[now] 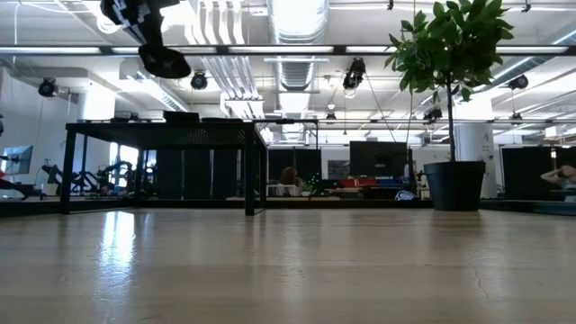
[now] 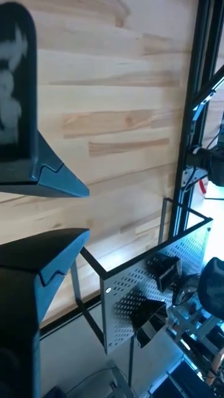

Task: Pick & Place Mini shaped plates
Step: Stack the leaf shaped plate on top of the stacked leaf shaped plate on the shelf

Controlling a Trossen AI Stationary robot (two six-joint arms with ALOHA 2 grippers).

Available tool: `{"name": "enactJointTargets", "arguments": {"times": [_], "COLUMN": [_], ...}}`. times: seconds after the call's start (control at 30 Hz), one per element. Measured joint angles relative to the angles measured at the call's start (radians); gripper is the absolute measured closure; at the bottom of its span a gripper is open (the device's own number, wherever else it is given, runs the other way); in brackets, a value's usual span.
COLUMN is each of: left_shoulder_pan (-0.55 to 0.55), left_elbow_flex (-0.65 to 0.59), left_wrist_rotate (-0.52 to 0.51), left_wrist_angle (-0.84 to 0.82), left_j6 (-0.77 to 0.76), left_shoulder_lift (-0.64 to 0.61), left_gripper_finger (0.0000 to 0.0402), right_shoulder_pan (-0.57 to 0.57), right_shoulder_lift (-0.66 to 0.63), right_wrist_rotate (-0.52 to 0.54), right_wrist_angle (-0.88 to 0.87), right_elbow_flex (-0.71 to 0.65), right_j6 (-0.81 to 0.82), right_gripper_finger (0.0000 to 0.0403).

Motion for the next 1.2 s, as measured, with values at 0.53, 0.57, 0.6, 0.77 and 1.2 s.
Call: {"name": "enactJointTargets", "arguments": {"times": [0.53,0.57,0.6,0.77,1.2], "left_shoulder_pan": [0.130,0.130,0.130,0.129,0.132], "left_elbow_flex": [-0.100,-0.119,-0.138,-0.229,-0.487], "left_wrist_rotate": [-0.372,-0.388,-0.401,-0.439,-0.535], "left_wrist_angle": [0.011,0.011,0.011,0.019,0.446], "left_j6": [-0.767,-0.829,-0.896,-1.209,-1.329], "left_shoulder_lift": [0.009,0.006,0.002,-0.023,-0.054], "left_gripper_finger": [0.0402,0.0402,0.0402,0.0402,0.0401], "right_shoulder_pan": [0.000,0.000,0.000,0.002,0.007], "right_shoulder_lift": [0.001,0.001,0.001,0.001,0.001], "right_wrist_rotate": [0.003,0.003,0.003,0.003,0.002], "right_wrist_angle": [0.002,0.003,0.004,0.004,0.005], "right_elbow_flex": [0.000,0.000,0.000,0.000,0.000], "right_j6": [-0.048,-0.055,-0.058,-0.060,-0.048], "right_gripper_finger": [0.0330,0.0330,0.0330,0.0330,0.0330]}}
